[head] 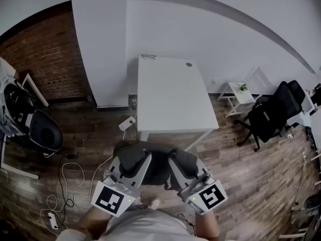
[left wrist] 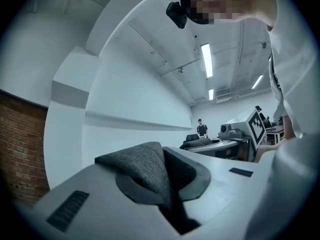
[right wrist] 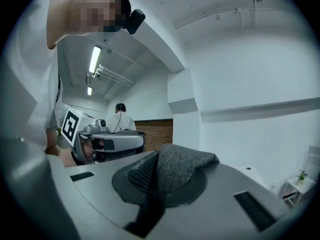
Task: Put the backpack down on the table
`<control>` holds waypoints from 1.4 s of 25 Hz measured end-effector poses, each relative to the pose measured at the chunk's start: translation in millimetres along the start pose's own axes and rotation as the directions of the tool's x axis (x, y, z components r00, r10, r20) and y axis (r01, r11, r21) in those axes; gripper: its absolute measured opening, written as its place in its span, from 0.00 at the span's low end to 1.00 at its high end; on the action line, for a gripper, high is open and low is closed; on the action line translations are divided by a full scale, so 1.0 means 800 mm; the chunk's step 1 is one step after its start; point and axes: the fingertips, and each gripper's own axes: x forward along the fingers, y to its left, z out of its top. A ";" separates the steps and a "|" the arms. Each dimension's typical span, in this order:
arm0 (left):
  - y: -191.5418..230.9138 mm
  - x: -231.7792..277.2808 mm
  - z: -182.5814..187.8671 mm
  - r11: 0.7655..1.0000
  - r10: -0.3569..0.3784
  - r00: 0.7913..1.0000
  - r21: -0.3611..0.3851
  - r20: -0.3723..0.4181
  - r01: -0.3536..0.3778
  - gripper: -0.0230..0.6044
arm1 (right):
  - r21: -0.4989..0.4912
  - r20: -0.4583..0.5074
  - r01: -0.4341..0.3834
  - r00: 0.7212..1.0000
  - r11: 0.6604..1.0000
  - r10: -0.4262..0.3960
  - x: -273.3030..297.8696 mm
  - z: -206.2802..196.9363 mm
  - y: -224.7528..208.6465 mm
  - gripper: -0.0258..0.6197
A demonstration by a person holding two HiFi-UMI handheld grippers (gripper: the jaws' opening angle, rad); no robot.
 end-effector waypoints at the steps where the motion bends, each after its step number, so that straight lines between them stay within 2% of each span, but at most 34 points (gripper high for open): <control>1: 0.002 0.000 0.000 1.000 -0.005 1.000 -0.004 -0.002 0.005 0.09 | 0.002 -0.002 0.007 1.000 1.000 -0.007 0.002 0.000 0.000 0.12; 10: 0.014 -0.013 -0.023 0.998 -0.068 0.998 -0.004 -0.007 0.068 0.09 | 0.043 -0.006 0.062 0.998 0.997 -0.061 0.015 -0.022 0.013 0.12; 18: 0.022 -0.004 -0.022 0.999 -0.048 0.999 -0.022 0.009 0.049 0.09 | 0.037 0.022 0.059 0.998 0.998 -0.059 0.016 -0.017 0.006 0.12; 27: 0.051 0.064 -0.012 1.000 0.004 1.000 0.000 0.019 -0.004 0.09 | 0.025 0.051 -0.009 0.999 1.000 0.007 0.046 0.000 -0.067 0.12; 35: 0.094 0.151 -0.006 0.997 0.076 0.997 -0.019 0.018 -0.076 0.09 | 0.033 0.061 -0.114 0.992 0.993 0.112 0.084 0.015 -0.156 0.12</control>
